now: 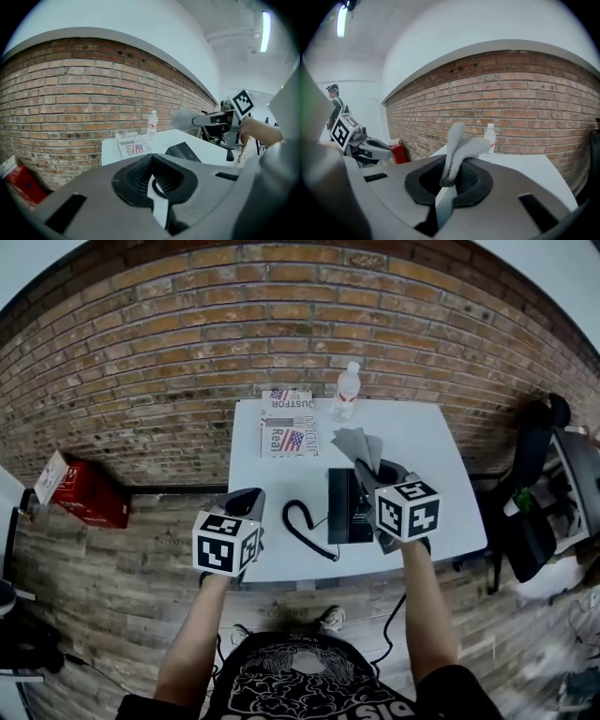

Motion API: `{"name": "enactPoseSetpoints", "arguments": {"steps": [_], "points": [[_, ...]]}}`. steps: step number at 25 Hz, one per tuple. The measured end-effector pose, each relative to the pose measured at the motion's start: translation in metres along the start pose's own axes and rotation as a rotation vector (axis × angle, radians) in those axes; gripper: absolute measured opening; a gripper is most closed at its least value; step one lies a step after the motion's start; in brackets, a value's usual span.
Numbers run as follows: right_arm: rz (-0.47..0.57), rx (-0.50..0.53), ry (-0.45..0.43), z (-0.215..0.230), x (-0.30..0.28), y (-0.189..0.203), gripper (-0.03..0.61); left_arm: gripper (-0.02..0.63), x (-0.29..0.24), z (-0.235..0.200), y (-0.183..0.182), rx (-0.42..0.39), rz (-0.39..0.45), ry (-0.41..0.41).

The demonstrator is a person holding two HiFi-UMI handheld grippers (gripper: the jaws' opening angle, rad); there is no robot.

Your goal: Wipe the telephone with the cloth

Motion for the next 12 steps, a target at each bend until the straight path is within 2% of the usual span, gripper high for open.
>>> {"name": "enactPoseSetpoints", "arguments": {"steps": [6, 12], "points": [[0.081, -0.013, 0.048, -0.003, 0.032, -0.01, 0.011, 0.006, 0.008, -0.001, -0.007, -0.024, 0.021, -0.034], [0.098, -0.04, 0.066, -0.01, 0.043, -0.003, 0.011, 0.006, 0.013, -0.003, -0.006, -0.031, 0.025, -0.054]]}}
Point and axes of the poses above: the fingertips, and each gripper's own axes: x backward along the fingers, z to its right, y out of its underside, the point moved 3 cm from there along x, backward along the fingers, and after that the axes turned 13 degrees about y, right-handed, at the moved point
